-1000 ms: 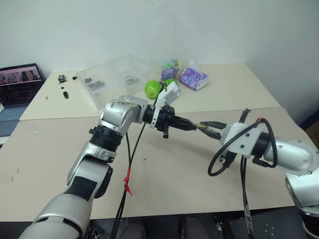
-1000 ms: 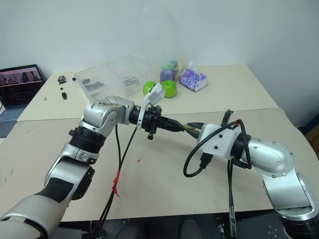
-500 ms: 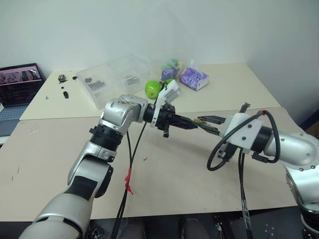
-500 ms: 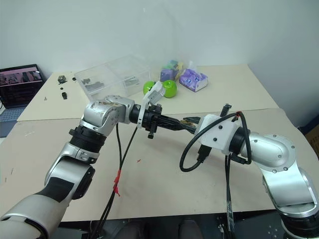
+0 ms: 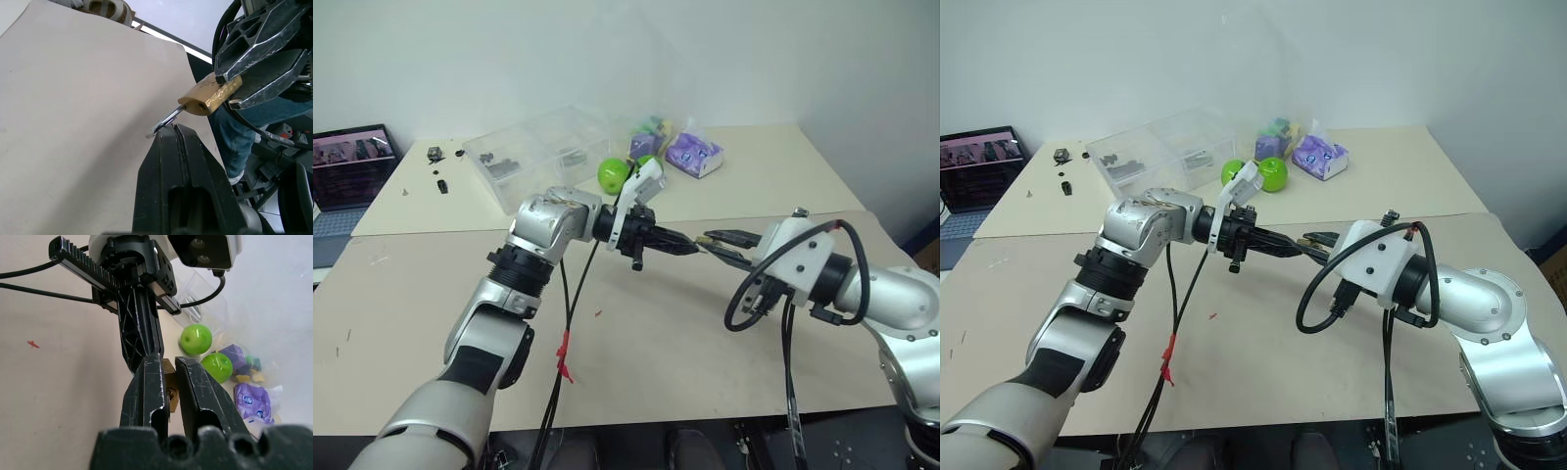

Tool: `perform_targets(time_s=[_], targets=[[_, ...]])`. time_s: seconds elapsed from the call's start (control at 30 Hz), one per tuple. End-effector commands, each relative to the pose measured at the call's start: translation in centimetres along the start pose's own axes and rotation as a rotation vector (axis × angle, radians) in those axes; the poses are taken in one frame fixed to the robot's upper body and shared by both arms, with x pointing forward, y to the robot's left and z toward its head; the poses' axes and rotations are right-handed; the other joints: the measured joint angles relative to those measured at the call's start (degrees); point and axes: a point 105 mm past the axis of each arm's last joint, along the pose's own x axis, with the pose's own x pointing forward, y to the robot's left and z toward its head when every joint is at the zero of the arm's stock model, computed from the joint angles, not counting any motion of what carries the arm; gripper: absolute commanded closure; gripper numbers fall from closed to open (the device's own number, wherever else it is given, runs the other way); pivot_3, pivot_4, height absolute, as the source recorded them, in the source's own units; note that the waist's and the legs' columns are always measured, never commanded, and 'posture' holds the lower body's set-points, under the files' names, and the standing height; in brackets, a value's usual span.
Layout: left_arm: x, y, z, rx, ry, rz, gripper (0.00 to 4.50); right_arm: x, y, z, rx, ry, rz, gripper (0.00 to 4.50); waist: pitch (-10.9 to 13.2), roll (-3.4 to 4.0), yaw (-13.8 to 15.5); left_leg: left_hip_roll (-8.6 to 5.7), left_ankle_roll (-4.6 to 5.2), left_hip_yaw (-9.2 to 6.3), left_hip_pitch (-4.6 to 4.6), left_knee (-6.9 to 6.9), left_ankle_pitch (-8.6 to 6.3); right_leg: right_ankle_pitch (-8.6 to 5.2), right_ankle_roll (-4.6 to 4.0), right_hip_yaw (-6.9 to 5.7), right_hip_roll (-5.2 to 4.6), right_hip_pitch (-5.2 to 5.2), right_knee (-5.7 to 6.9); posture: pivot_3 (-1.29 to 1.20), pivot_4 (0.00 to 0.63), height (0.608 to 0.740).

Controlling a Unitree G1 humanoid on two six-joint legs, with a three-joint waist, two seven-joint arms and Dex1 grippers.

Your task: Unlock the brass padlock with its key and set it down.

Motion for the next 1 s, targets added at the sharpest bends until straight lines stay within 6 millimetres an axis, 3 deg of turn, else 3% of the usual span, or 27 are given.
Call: perform_targets(time_s=[0.03,0.4,0.63,0.8,0.83,1.0], targets=[[-0.6,-0.7,1.3,0.047,-0.018,0.004,4.48,-0.5,-0.9,0.0,-0.049,-0.004,-0.029,4.27,0.00,0.00,0.01,0.00,0.00,0.00,0.00,0.00,0.00,0.00,0.00,0.00,0.00,0.00,0.00,0.00,0.150,0.740],[-3.8,0.9,0.2,0.080,0.003,0.184,4.48,-0.3,-1.8,-2.5,-0.016,0.024,-0.016,4.27,0.00,0.01,-0.14,0.02,0.00,0.01,0.04,-0.02,0.00,0.00,0.00,0.04,0.01,-0.01,0.02,0.00,0.150,0.740],[-6.5,0.6,-0.9,0.110,0.011,0.255,1.96,1.8,-1.1,-1.8,-0.014,-0.057,0.056,4.27,0.01,0.01,-0.16,0.04,-0.01,-0.01,0.03,-0.05,0.00,0.00,-0.01,0.05,0.01,-0.08,0.06,0.00,0.150,0.740],[-7.9,-0.3,-1.2,0.273,0.040,0.264,0.23,3.4,0.1,-1.2,0.015,-0.106,0.139,4.27,0.01,0.01,-0.01,0.04,-0.06,-0.01,-0.01,-0.05,0.03,0.00,-0.01,0.06,-0.01,-0.15,0.07,0.00,0.150,0.740],[-8.1,-0.4,-1.3,0.324,0.051,0.269,0.01,3.6,0.4,-1.1,0.024,-0.111,0.160,4.27,0.01,0.00,0.01,0.05,-0.07,-0.01,-0.01,-0.05,0.03,0.00,-0.01,0.06,-0.02,-0.15,0.06,0.00,0.150,0.740],[-9.0,-0.4,-0.5,0.429,0.035,0.329,0.01,4.8,2.1,-1.6,0.146,-0.093,0.268,4.27,0.01,0.00,0.32,0.05,-0.29,-0.03,-0.01,-0.12,0.16,0.01,-0.04,0.03,-0.05,-0.16,0.07,0.00,0.150,0.740]])
